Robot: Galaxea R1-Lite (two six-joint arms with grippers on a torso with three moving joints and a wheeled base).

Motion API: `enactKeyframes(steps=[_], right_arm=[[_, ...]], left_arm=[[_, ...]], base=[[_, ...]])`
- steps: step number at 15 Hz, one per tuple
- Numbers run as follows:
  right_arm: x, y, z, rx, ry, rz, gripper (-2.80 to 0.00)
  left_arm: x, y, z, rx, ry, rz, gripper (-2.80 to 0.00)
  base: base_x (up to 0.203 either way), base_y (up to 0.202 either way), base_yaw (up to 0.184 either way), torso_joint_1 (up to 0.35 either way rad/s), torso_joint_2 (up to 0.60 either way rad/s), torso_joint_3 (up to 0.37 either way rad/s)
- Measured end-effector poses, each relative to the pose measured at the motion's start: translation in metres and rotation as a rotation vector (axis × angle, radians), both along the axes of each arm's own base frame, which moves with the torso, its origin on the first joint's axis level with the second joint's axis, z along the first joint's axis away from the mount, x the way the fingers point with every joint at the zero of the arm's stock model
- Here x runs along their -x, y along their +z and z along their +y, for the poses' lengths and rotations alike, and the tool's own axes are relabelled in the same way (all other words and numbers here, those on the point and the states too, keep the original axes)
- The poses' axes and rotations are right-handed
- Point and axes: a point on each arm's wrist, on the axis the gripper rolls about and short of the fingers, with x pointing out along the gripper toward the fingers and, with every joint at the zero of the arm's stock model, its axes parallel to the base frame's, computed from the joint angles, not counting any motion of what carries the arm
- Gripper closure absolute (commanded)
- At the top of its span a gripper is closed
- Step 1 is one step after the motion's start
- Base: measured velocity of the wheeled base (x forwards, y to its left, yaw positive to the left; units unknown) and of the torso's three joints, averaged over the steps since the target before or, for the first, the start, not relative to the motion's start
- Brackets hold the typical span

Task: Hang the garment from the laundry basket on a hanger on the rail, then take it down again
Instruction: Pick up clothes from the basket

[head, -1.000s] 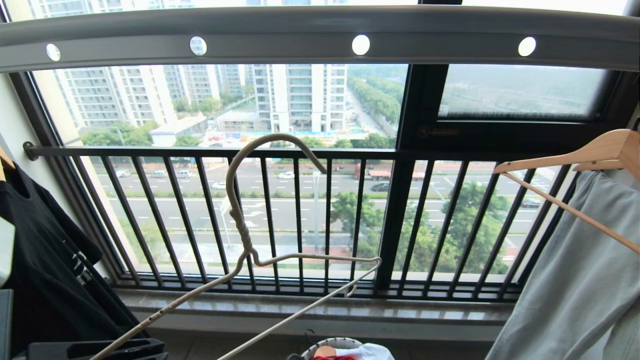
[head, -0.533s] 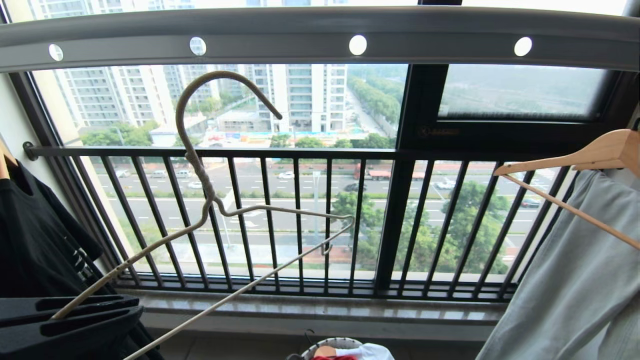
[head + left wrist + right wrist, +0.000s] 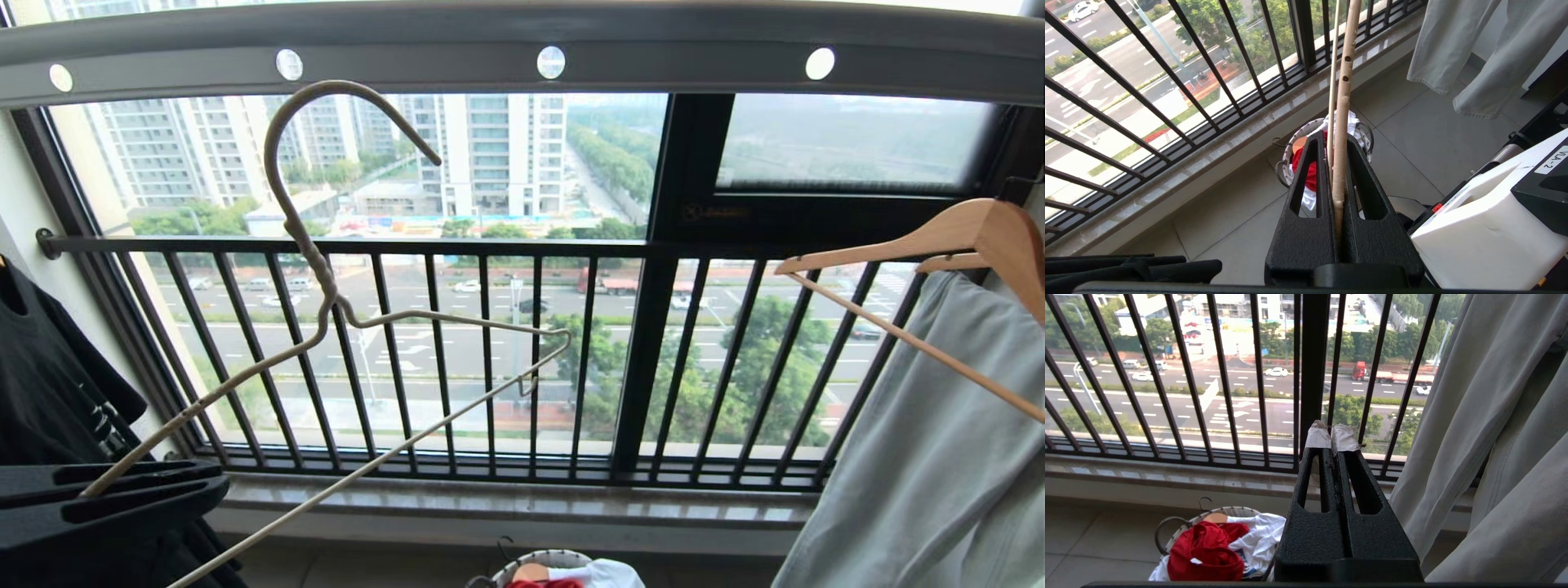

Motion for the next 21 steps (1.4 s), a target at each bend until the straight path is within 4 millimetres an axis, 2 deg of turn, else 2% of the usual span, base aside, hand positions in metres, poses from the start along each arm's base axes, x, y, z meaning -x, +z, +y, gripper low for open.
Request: enactKeyframes(steps=[21], right_arm=[[0.000, 0.000, 0.000, 0.000, 0.000, 0.002, 0.00]], left_arm=[[0.006, 0.002, 0.011, -0.003, -0.022, -0.048, 0.00]], base=[[0.000, 0.000, 0.000, -0.141, 0.31, 0.164]])
